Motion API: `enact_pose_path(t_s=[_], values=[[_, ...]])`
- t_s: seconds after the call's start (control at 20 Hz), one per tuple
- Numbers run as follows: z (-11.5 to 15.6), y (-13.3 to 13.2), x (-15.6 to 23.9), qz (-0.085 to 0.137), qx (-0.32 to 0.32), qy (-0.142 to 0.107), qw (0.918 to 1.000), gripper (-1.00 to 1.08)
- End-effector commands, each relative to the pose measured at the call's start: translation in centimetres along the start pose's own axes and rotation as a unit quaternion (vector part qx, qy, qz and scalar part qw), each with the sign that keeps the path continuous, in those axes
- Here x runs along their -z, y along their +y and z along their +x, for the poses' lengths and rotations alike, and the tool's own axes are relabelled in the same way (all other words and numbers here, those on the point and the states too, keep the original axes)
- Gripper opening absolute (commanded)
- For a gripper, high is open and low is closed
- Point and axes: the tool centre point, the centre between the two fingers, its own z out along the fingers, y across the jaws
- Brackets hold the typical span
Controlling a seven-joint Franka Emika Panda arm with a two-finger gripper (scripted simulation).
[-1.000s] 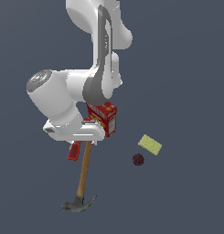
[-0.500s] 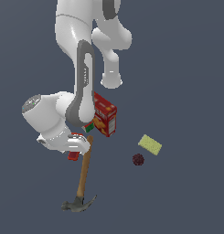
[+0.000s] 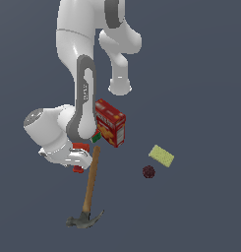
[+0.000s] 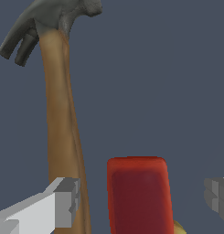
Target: Pick up a designated object from a clutter of objects.
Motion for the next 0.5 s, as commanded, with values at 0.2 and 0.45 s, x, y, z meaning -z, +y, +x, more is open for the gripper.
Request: enact_pose_path(t_s=[0.2, 0.45], values=[[0.0, 0.0, -0.8, 0.0, 0.0, 0.001, 1.0, 1.08], [0.0, 0.0, -2.6, 0.0, 0.0, 0.001, 1.0, 1.08]])
